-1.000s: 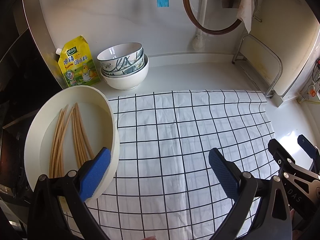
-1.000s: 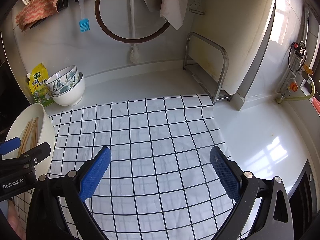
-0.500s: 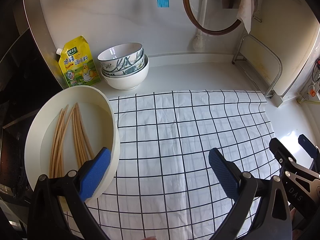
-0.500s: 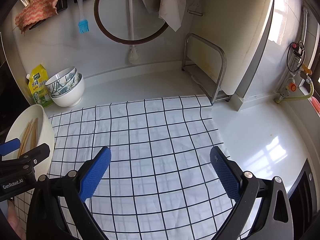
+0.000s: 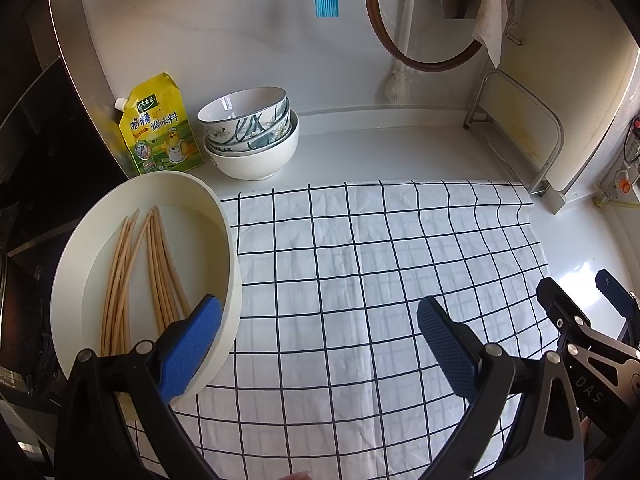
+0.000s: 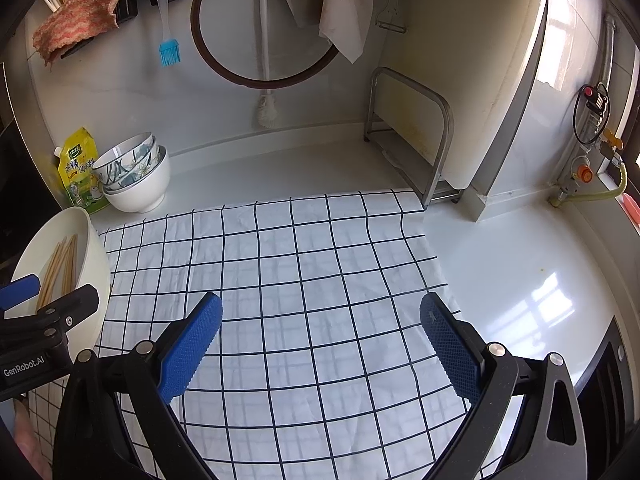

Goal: Organize utensils

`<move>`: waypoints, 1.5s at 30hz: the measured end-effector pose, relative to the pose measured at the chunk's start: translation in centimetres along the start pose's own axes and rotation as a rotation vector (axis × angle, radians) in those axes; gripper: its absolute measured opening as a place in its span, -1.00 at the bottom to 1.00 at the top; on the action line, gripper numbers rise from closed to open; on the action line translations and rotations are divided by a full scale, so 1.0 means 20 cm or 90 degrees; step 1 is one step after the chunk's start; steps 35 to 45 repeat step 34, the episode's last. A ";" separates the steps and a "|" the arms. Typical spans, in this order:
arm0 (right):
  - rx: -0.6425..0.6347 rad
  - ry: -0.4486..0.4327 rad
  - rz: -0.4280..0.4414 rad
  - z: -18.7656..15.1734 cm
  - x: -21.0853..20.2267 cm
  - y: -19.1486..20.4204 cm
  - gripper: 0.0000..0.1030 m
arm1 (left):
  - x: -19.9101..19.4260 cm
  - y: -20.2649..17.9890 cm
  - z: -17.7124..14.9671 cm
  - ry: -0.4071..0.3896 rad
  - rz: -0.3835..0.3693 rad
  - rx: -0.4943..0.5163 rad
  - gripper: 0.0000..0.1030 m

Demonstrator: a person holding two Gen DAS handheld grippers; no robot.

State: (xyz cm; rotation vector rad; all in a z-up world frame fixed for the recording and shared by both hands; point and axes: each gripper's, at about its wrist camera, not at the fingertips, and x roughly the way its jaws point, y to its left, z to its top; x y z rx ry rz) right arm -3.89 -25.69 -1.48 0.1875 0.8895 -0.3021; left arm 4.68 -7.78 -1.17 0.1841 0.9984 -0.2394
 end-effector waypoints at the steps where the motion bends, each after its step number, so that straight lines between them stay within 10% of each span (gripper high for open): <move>1: 0.000 0.000 0.000 0.00 0.00 0.00 0.84 | 0.00 0.00 0.00 0.000 -0.001 0.000 0.88; 45: 0.000 -0.001 0.000 -0.01 -0.03 -0.01 0.84 | -0.04 -0.01 -0.03 0.003 -0.005 0.001 0.88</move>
